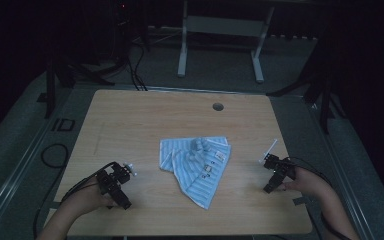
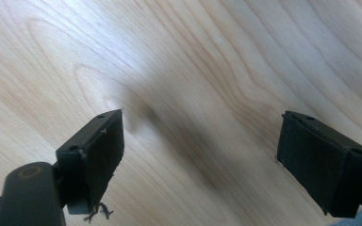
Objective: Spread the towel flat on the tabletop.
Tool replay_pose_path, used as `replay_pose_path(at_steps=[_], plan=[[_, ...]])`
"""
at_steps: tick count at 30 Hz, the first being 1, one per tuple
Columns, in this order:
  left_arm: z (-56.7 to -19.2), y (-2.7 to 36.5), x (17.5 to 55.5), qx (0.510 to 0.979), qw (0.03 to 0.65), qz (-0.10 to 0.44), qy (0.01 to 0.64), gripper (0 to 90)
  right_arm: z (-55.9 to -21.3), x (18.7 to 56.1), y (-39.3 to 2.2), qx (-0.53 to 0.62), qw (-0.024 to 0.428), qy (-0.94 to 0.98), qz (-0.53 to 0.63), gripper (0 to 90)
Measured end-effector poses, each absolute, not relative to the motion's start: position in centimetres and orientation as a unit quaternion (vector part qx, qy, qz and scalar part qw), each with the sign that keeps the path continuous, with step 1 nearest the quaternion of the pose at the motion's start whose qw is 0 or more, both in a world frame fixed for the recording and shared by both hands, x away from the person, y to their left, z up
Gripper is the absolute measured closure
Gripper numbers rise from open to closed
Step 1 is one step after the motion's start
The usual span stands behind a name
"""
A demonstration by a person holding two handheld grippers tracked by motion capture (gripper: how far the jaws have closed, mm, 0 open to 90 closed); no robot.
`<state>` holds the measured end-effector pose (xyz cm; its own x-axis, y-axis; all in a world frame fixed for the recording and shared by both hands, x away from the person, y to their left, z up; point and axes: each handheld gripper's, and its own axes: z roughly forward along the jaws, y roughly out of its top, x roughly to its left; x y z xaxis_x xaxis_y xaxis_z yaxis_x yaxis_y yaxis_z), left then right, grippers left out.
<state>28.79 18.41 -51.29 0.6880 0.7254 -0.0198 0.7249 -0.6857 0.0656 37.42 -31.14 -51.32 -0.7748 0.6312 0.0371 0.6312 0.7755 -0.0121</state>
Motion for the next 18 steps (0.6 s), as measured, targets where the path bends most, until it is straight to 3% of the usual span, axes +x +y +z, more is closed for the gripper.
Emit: replay_pose_path(at_steps=[18], plan=[[-49.8, 11.3, 30.7, 0.943, 0.064, -0.003, 0.328, 4.8, -51.0, 39.8, -26.3, -0.262, 0.009, -0.965, 0.022, 38.1]])
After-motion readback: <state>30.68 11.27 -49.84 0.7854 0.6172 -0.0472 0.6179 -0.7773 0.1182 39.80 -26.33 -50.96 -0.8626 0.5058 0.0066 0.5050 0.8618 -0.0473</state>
